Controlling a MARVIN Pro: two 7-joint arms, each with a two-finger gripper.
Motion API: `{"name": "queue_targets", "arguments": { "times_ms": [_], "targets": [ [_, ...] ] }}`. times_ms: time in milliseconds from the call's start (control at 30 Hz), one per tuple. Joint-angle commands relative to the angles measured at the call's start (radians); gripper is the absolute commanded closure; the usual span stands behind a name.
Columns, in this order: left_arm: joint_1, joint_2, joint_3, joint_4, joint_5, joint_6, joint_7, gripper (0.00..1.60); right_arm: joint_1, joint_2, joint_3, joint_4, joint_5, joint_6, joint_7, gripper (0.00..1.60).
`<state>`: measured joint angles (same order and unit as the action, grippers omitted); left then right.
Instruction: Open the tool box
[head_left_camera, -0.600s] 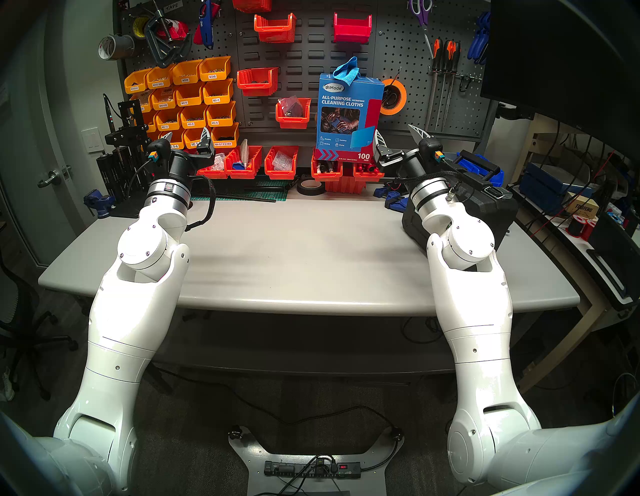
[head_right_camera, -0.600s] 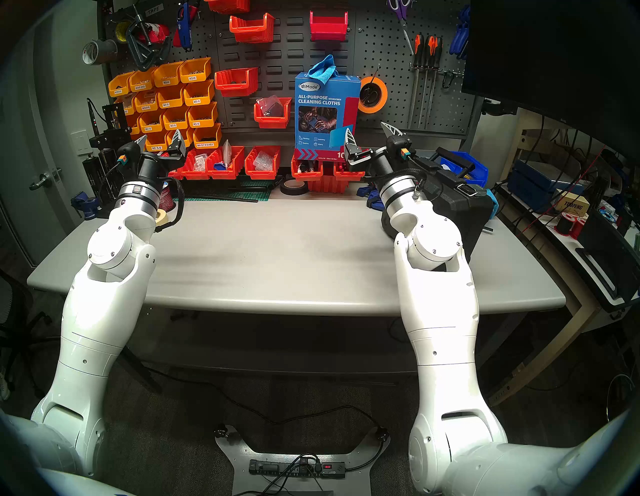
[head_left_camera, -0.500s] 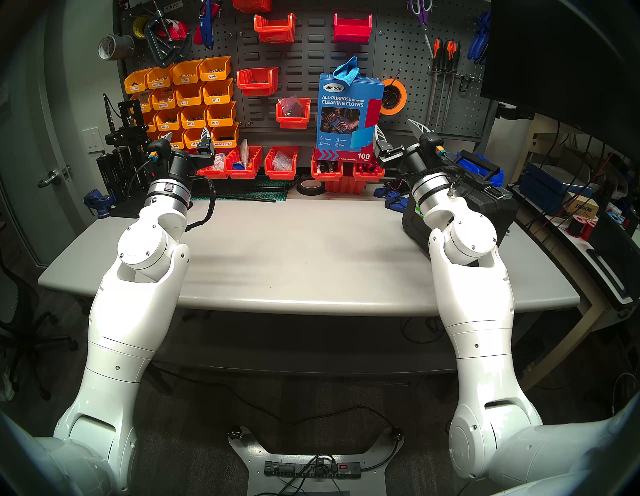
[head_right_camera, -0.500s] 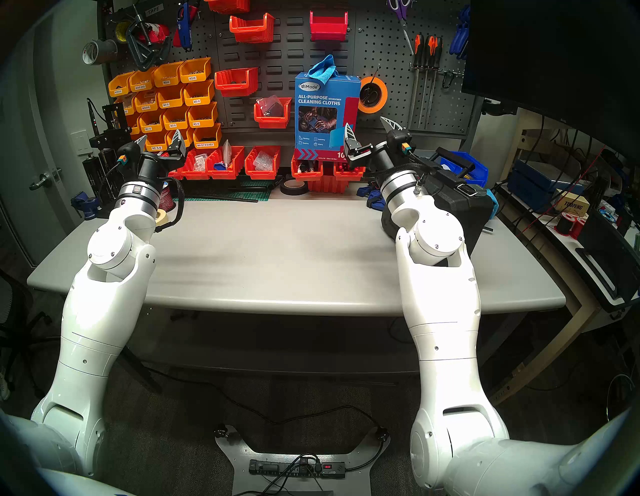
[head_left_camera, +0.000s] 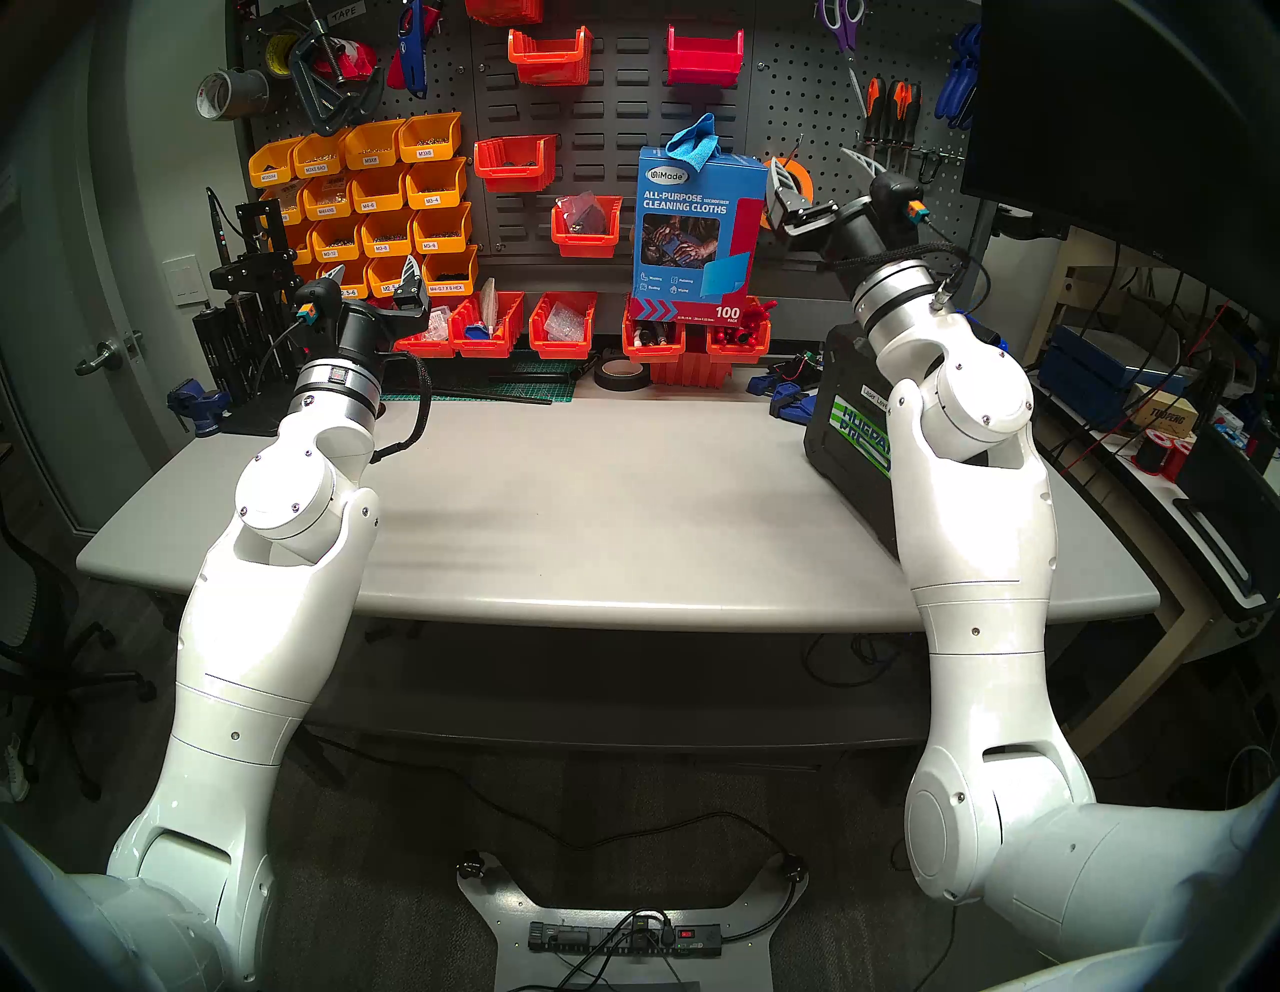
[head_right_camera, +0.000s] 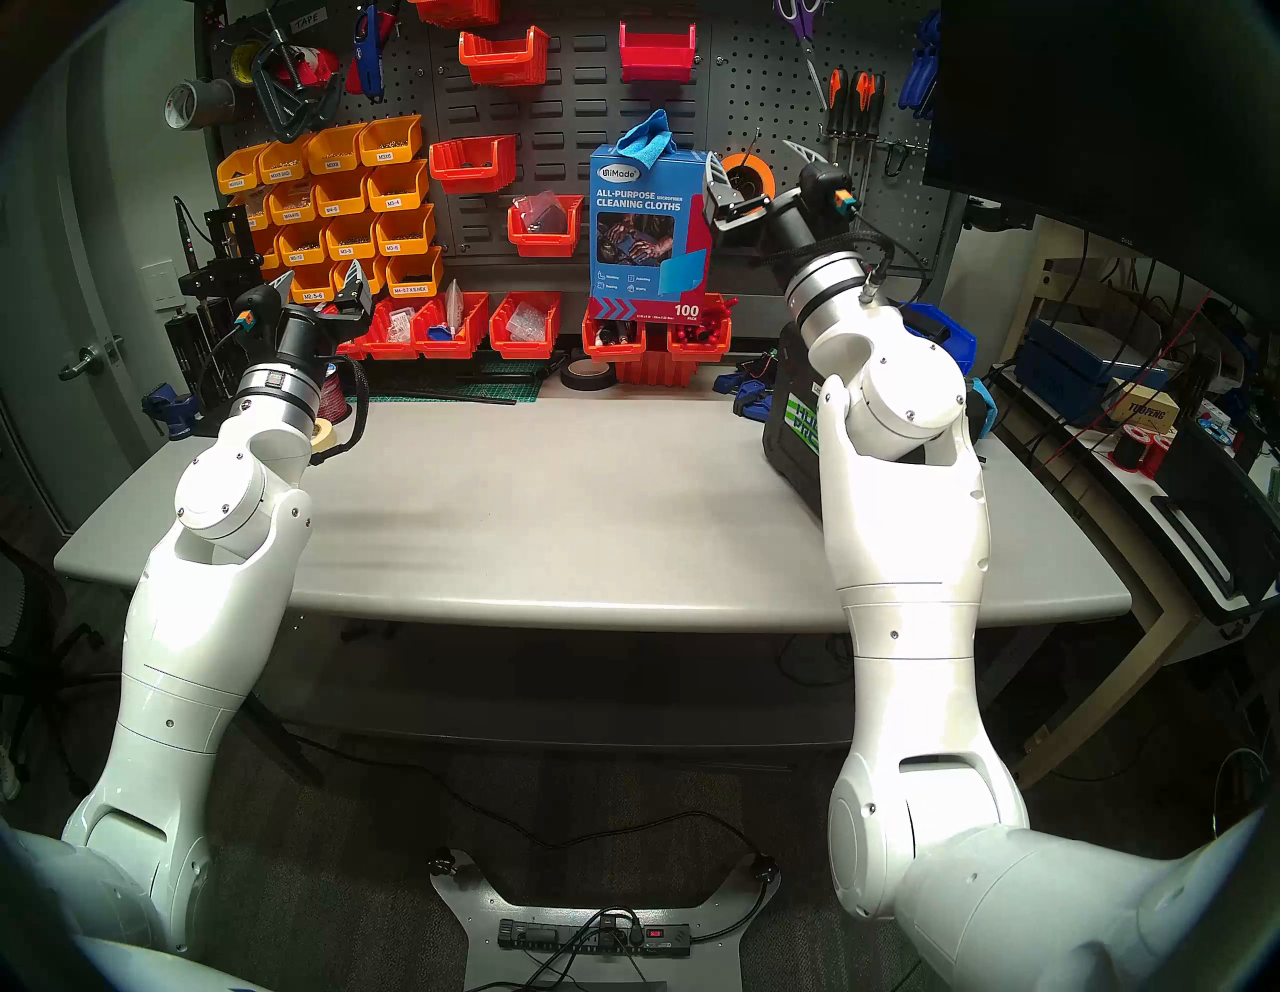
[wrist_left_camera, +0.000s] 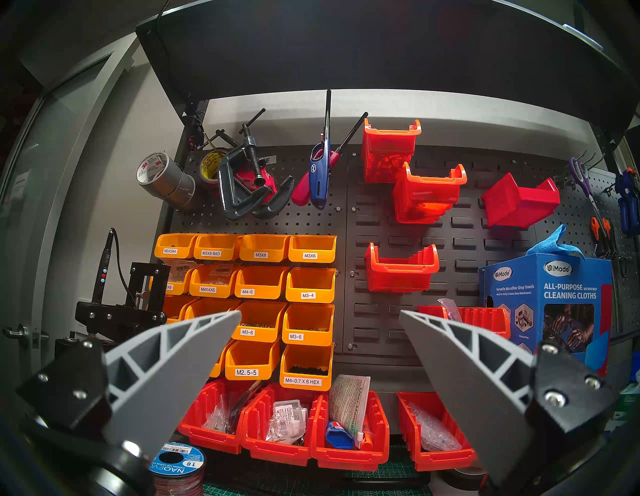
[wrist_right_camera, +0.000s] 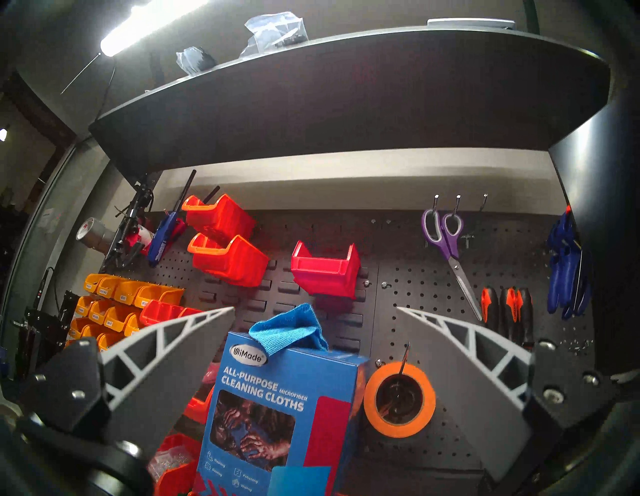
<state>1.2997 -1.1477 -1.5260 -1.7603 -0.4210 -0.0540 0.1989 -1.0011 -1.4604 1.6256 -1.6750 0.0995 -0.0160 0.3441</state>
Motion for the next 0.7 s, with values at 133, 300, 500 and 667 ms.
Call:
{"name": "queue_targets", "arguments": {
  "times_ms": [133, 300, 500, 667],
  "targets": [
    [-0.008, 0.000, -0.001, -0.008, 0.000, -0.002, -0.001, 0.00, 0.157, 0.085, 0.064, 0.004, -0.021, 0.048, -0.032, 0.00],
    [-0.008, 0.000, -0.001, -0.008, 0.000, -0.002, 0.000, 0.00, 0.203, 0.137, 0.089, 0.041, -0.020, 0.081, -0.022, 0.00],
    [-0.009, 0.000, -0.001, -0.008, 0.000, -0.002, 0.000, 0.00, 0.272, 0.202, 0.119, 0.100, -0.022, 0.118, 0.016, 0.00],
    [-0.009, 0.000, -0.001, -0.008, 0.000, -0.002, 0.000, 0.00, 0.311, 0.244, 0.146, 0.141, -0.021, 0.140, 0.056, 0.00]
  ]
}}
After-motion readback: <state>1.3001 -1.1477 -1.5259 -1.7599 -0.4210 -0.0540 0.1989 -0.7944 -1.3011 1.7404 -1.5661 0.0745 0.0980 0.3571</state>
